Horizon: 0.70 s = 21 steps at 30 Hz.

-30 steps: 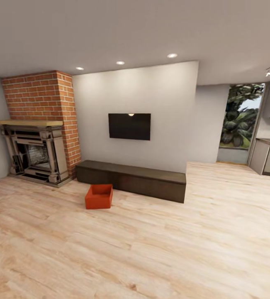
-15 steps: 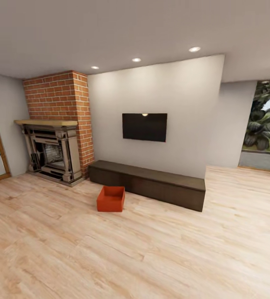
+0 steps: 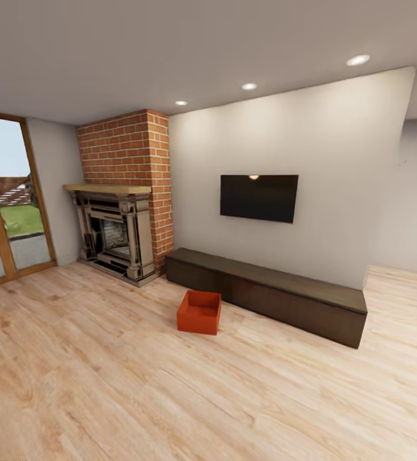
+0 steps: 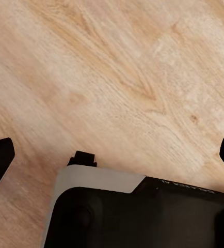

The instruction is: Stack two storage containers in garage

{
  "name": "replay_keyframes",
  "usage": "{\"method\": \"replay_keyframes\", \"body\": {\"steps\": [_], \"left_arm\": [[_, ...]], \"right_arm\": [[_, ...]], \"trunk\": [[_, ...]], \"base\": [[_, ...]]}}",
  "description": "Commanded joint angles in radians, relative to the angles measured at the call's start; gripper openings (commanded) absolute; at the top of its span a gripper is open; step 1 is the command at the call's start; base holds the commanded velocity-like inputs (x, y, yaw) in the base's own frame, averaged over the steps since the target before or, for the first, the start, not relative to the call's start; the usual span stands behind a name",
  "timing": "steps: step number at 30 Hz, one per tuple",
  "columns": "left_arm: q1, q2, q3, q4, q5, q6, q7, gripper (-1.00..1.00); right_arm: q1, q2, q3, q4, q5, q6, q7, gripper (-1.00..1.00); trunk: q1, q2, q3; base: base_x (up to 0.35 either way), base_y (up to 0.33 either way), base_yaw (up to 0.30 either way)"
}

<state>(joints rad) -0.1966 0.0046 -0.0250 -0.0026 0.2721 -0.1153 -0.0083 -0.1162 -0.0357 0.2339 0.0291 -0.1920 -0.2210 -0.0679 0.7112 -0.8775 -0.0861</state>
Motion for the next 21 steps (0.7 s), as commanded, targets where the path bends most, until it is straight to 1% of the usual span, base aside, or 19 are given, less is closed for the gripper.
{"method": "replay_keyframes", "body": {"steps": [1,9,21], "left_arm": [[-0.001,0.0,-0.003,0.001,0.006,-0.003,-0.001,1.0],[0.0,0.0,-0.003,0.001,0.006,-0.003,-0.001,1.0],[0.0,0.0,-0.003,0.001,0.006,-0.003,-0.001,1.0]], "right_arm": [[-0.001,0.0,0.008,0.003,-0.009,-0.006,-0.001,1.0],[-0.001,0.0,0.008,0.003,-0.009,-0.006,0.0,1.0],[-0.001,0.0,0.008,0.003,-0.009,-0.008,0.002,1.0]], "trunk": [[0.001,-0.002,-0.002],[0.001,-0.002,-0.002],[0.001,-0.002,-0.002]], "base": [[0.313,0.168,0.252],[0.313,0.177,0.222],[0.311,0.182,0.014]]}}
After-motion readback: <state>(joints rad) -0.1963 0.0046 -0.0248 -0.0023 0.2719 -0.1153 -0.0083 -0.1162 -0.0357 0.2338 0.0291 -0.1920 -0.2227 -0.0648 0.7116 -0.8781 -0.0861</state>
